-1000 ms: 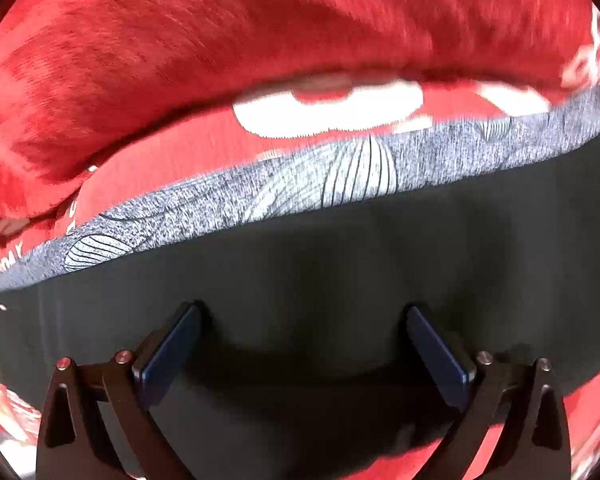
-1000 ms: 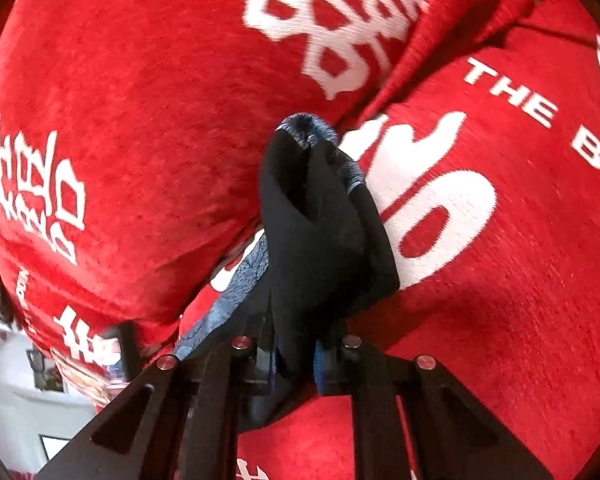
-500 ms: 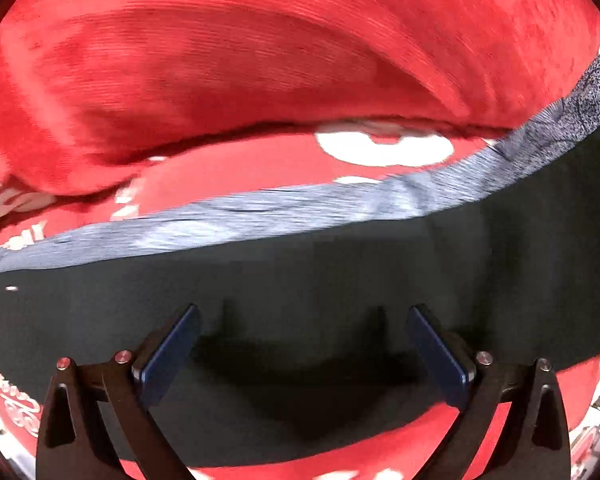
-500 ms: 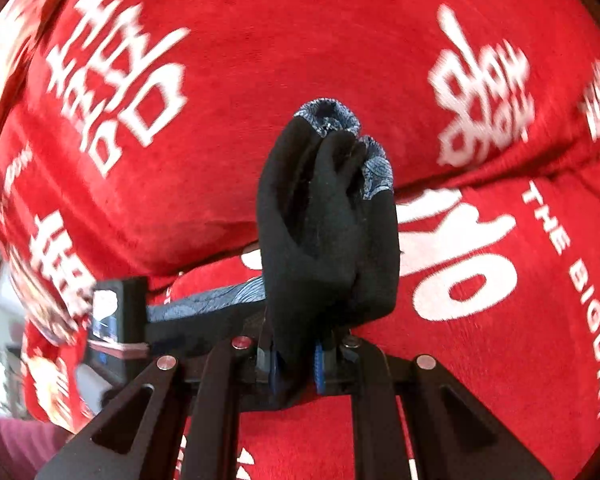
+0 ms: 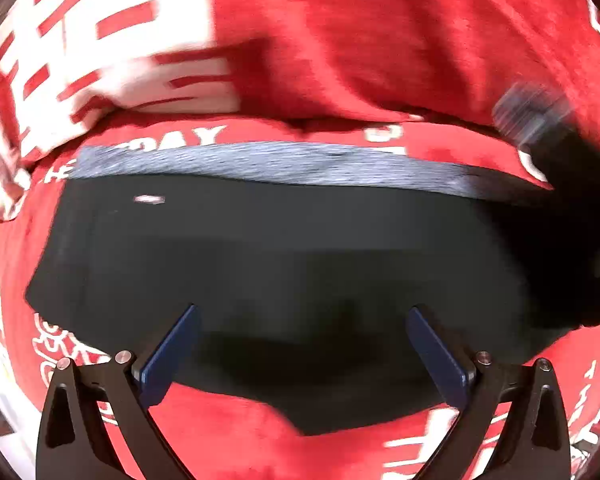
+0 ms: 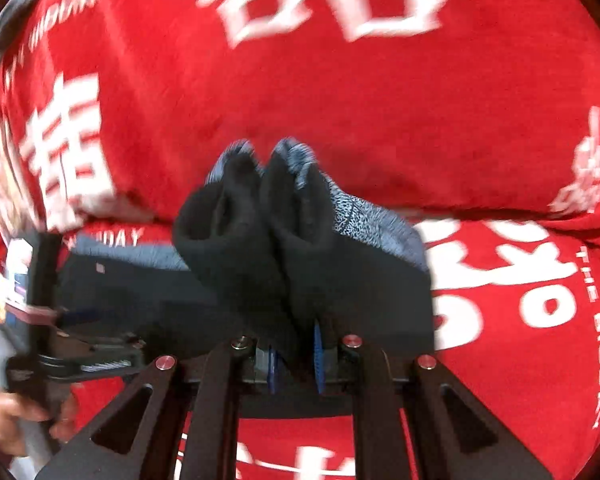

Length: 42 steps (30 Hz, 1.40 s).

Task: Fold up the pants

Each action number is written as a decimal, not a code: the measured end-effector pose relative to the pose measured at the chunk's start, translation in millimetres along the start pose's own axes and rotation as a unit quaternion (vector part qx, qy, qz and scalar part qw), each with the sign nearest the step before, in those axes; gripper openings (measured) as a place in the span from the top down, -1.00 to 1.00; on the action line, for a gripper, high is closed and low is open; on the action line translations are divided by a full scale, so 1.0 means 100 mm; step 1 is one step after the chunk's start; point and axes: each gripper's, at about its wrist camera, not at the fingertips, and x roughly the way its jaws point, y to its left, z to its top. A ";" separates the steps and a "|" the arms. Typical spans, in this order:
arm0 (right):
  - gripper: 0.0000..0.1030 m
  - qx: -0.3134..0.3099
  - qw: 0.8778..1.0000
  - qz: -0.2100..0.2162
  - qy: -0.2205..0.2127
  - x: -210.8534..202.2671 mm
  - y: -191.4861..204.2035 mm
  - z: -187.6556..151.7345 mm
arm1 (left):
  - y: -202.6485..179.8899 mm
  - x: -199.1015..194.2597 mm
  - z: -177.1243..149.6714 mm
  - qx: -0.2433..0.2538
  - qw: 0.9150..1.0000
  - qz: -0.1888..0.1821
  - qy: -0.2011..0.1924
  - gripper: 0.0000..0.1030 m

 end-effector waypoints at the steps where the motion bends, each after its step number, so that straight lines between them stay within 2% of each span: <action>1: 0.69 -0.013 1.000 -0.008 0.016 0.16 0.18 -0.06 | 0.10 0.01 -0.01 -0.004 1.000 0.003 -0.001 -1.00; 4: 0.66 -0.036 0.997 -0.036 0.055 0.56 0.56 -0.23 | 0.40 0.05 -0.03 -0.027 1.000 0.002 -0.001 -1.00; 6: 0.59 -0.045 0.995 -0.065 0.061 0.70 0.73 -0.33 | 0.56 0.09 -0.04 -0.042 0.999 -0.001 0.003 -1.00; 8: 0.55 -0.056 0.991 -0.101 0.061 0.73 0.87 -0.37 | 0.69 0.09 -0.06 -0.051 0.999 -0.003 0.004 -1.00; 11: 0.32 -0.124 0.980 -0.147 0.059 0.67 1.14 -0.40 | 0.80 0.06 -0.05 -0.055 0.998 -0.001 -0.005 -1.00; 14: 0.20 -0.187 0.972 -0.133 0.042 0.38 1.41 -0.45 | 0.81 -0.02 0.00 -0.048 0.999 -0.003 -0.016 -1.00; 15: 0.19 -0.206 0.972 -0.108 0.029 0.22 1.48 -0.49 | 0.79 -0.05 0.01 -0.045 0.999 -0.007 -0.018 -1.00; 17: 0.19 -0.206 0.977 -0.058 0.023 0.03 1.49 -0.49 | 0.72 -0.11 0.04 -0.035 0.999 -0.021 -0.021 -1.00; 18: 0.19 -0.175 0.984 -0.023 0.027 -0.07 1.37 -0.48 | 0.67 -0.13 0.05 -0.030 0.999 -0.031 -0.021 -1.00; 20: 0.19 -0.089 0.995 0.019 0.039 -0.12 1.06 -0.43 | 0.50 -0.20 0.08 -0.017 0.998 -0.065 -0.019 -1.00; 21: 0.19 -0.022 0.998 0.043 0.049 -0.11 0.80 -0.40 | 0.41 -0.24 0.07 -0.008 0.997 -0.079 -0.019 -1.00; 22: 0.19 0.051 0.994 0.072 0.063 -0.06 0.51 -0.39 | 0.30 -0.28 0.07 0.001 0.996 -0.092 -0.020 -1.00; 23: 0.19 0.121 0.985 0.099 0.077 0.00 0.27 -0.42 | 0.18 -0.30 0.09 0.012 0.994 -0.107 -0.020 -1.00; 25: 0.19 0.258 0.951 0.145 0.092 0.14 -0.25 -0.53 | -0.05 -0.30 0.12 0.028 0.990 -0.139 -0.012 -1.00; 26: 0.19 0.302 0.934 0.165 0.093 0.20 -0.42 -0.59 | -0.19 -0.27 0.14 0.036 0.987 -0.156 -0.006 -1.00; 27: 0.19 0.328 0.923 0.177 0.094 0.24 -0.53 -0.63 | -0.29 -0.24 0.16 0.043 0.985 -0.168 -0.002 -0.96; 28: 0.19 0.353 0.913 0.183 0.094 0.29 -0.63 -0.69 | -0.39 -0.21 0.17 0.049 0.983 -0.175 0.001 -0.69; 30: 0.19 0.385 0.896 0.198 0.099 0.38 -0.76 -0.77 | -0.60 -0.08 0.19 0.064 0.982 -0.178 0.025 -0.36; 31: 0.19 0.401 0.888 0.201 0.105 0.43 -0.80 -0.82 | -0.65 -0.01 0.18 0.066 0.981 -0.181 0.037 -0.26; 34: 0.19 0.433 0.868 0.220 0.101 0.55 -0.89 -0.93 | -0.76 0.16 0.14 0.064 0.978 -0.188 0.061 -0.19; 36: 0.19 0.444 0.862 0.227 0.096 0.59 -0.90 -0.96 | -0.81 0.24 0.13 0.065 0.979 -0.183 0.068 -0.08; 38: 0.22 0.454 0.855 0.234 0.093 0.65 -0.91 -0.96 | -0.83 0.27 0.13 0.063 0.978 -0.186 0.069 0.12; 39: 0.67 0.457 0.852 0.236 0.093 0.68 -0.95 -0.94 | -0.83 0.26 0.13 0.062 0.978 -0.189 0.070 0.18; 40: 0.91 0.456 0.854 0.232 0.095 0.71 -0.95 -0.93 | -0.82 0.24 0.14 0.061 0.977 -0.192 0.069 0.24; 42: 0.91 0.449 0.859 0.226 0.099 0.70 -0.97 -0.86 | -0.78 0.14 0.14 0.062 0.977 -0.195 0.061 0.24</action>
